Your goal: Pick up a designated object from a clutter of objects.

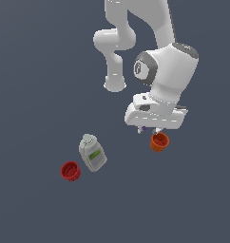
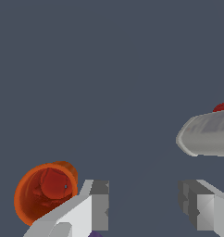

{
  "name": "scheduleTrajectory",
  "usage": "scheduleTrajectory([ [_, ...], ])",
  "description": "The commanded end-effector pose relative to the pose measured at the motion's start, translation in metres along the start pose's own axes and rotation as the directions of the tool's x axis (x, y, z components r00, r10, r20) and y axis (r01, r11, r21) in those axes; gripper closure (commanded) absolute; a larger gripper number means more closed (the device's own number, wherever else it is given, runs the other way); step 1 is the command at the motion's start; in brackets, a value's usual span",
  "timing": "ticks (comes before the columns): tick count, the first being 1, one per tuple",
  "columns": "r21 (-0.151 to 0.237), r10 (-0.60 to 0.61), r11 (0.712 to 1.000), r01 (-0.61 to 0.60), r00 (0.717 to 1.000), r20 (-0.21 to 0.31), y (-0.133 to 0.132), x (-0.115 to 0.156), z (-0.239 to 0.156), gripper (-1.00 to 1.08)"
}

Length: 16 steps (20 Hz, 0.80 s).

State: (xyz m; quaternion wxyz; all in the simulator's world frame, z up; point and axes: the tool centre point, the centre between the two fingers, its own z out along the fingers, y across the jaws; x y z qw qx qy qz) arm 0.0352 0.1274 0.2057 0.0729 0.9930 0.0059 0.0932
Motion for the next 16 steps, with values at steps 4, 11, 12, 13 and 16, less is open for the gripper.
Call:
scheduleTrajectory([
  [4,0.011,-0.005,1.000,0.005,0.999,-0.052,-0.046,-0.010,0.026,-0.20],
  [11,0.050,-0.015,0.999,0.021,0.995,-0.100,-0.102,-0.033,0.054,-0.20],
  [12,0.056,-0.017,0.998,0.023,0.994,-0.105,-0.109,-0.037,0.057,-0.20],
  [13,0.062,-0.018,0.998,0.025,0.994,-0.109,-0.115,-0.040,0.060,-0.20],
  [16,0.079,-0.022,0.996,0.031,0.993,-0.117,-0.130,-0.049,0.067,-0.20],
])
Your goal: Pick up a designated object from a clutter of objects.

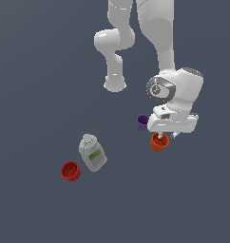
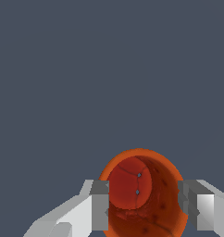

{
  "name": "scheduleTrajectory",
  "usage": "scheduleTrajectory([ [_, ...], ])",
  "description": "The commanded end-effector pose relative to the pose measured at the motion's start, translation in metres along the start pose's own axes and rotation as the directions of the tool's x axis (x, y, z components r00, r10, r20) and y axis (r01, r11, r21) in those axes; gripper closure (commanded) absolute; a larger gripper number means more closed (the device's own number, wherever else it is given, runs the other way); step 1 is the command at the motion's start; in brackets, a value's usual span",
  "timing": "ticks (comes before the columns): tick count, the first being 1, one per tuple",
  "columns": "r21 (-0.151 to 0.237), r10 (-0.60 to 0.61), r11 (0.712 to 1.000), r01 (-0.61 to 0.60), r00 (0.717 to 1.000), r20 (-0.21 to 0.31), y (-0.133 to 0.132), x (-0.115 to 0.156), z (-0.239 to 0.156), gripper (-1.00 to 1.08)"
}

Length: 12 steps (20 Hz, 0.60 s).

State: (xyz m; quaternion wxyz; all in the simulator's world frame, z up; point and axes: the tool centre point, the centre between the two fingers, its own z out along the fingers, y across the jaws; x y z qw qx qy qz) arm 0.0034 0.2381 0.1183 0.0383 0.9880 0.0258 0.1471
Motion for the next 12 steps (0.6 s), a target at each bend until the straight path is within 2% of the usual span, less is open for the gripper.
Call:
scheduleTrajectory([
  [1,0.014,-0.002,1.000,0.002,1.000,-0.007,-0.012,-0.007,0.005,-0.20],
  [6,0.032,-0.006,0.999,0.006,1.000,-0.013,-0.026,-0.017,0.012,-0.20],
  [12,0.035,-0.008,0.999,0.008,1.000,-0.013,-0.028,-0.020,0.013,-0.20],
])
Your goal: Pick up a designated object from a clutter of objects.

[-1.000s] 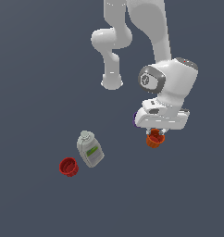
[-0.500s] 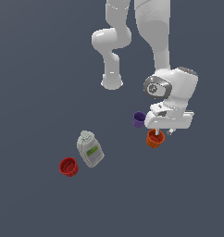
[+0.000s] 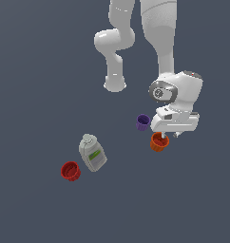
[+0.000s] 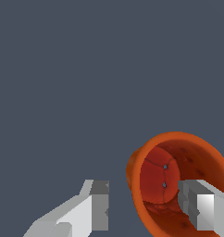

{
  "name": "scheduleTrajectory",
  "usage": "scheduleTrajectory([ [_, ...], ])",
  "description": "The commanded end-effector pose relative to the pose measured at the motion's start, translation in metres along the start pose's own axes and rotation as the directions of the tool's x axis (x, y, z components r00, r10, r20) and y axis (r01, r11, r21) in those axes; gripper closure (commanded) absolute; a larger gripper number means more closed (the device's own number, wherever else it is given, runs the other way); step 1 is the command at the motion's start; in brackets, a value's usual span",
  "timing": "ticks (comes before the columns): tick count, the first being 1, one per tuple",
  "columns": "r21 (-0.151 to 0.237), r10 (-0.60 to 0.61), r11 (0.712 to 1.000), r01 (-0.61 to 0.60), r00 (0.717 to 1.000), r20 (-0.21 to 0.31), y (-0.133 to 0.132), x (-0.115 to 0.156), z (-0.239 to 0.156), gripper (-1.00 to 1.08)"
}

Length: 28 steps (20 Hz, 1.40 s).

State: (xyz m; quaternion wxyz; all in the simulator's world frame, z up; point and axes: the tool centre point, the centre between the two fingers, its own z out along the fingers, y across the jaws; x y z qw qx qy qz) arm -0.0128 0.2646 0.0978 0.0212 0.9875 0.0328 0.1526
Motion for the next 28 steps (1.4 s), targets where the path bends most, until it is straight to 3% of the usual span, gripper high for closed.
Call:
scheduleTrajectory([
  [1,0.000,0.001,1.000,-0.001,1.000,0.000,0.000,0.000,0.001,-0.20],
  [16,0.002,0.001,1.000,-0.001,1.000,-0.001,-0.001,0.000,0.030,-0.20],
  [17,0.002,0.001,1.000,-0.001,1.000,-0.001,-0.001,0.000,0.030,1.08],
  [28,0.002,0.001,1.000,-0.001,1.000,-0.001,-0.001,0.000,0.030,1.08],
])
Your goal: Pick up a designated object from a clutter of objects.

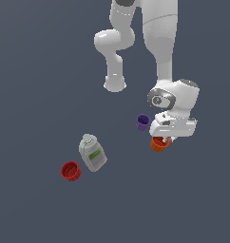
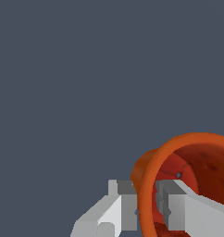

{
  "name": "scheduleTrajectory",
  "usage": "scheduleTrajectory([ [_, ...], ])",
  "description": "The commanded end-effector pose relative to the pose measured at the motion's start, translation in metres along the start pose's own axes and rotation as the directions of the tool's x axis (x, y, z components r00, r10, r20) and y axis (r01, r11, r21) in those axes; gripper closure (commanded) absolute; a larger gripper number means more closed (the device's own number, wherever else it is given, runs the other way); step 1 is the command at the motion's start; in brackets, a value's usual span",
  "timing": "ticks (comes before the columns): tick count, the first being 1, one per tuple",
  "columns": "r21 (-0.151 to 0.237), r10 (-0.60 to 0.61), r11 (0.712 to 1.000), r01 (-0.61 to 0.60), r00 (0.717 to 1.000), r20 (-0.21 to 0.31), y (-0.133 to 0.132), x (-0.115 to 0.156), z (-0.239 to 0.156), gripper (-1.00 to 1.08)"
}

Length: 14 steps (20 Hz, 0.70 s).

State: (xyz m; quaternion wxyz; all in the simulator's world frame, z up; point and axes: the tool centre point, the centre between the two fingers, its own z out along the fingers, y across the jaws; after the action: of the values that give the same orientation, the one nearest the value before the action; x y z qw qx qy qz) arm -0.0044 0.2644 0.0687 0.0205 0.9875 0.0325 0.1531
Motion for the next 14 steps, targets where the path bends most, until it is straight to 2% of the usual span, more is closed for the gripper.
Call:
scheduleTrajectory([
  [1,0.000,0.000,1.000,0.000,1.000,-0.001,0.001,0.001,-0.001,1.08],
  [7,0.000,0.000,1.000,0.000,1.000,-0.001,0.011,0.008,-0.011,1.08],
  [14,0.000,-0.001,1.000,0.001,1.000,-0.001,0.036,0.027,-0.035,1.08],
])
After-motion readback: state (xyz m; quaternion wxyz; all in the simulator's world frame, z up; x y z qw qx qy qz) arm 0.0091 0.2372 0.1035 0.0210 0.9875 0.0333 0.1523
